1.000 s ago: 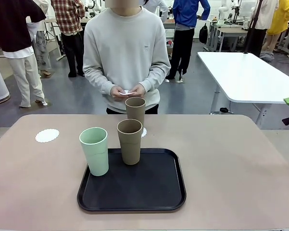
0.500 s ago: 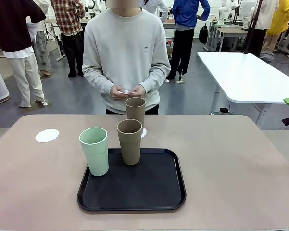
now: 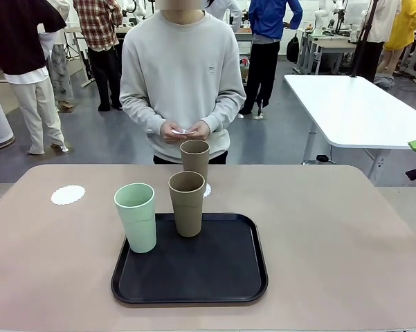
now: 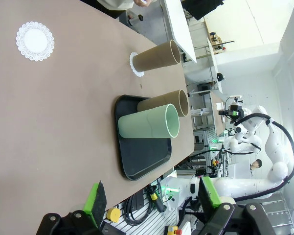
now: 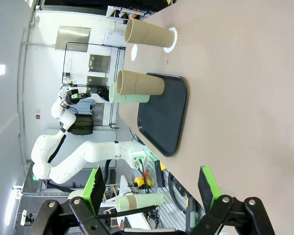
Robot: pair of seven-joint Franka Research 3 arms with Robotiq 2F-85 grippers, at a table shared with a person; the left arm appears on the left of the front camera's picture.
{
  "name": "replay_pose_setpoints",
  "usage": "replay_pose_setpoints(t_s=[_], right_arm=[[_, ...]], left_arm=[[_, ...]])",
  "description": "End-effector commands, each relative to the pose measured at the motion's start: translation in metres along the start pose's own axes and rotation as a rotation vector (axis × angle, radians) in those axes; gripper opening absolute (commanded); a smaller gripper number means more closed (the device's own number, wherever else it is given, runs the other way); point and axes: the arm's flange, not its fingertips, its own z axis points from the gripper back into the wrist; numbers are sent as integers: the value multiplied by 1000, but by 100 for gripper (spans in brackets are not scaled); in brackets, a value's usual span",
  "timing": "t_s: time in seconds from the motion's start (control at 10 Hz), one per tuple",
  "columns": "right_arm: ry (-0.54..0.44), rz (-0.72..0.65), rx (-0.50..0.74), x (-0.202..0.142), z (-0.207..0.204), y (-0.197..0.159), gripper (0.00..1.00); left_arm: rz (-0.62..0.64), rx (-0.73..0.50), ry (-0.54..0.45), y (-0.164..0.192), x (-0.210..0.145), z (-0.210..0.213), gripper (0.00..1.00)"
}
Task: Place coasters on the table and set cups on them.
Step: Take one Reusable plastic cup from the Flat Tray and place it on a coaster set by the human.
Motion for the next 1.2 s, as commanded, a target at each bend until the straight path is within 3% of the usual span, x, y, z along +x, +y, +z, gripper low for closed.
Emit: replay_pose_setpoints(t_s=[0.0, 0.7, 0.9, 1.1], right_arm=[[-10, 9, -2, 1, 1, 0, 100], [-10, 9, -2, 1, 1, 0, 100], [-10, 9, -2, 1, 1, 0, 100], [-10, 9, -2, 1, 1, 0, 100]], left_arm=[[-14, -12, -6, 2, -1, 0, 100], [0, 0, 0, 0, 0, 0, 100], [-111, 288, 147, -26, 64, -2, 100], [-228, 549, 271, -77, 116, -11, 100]])
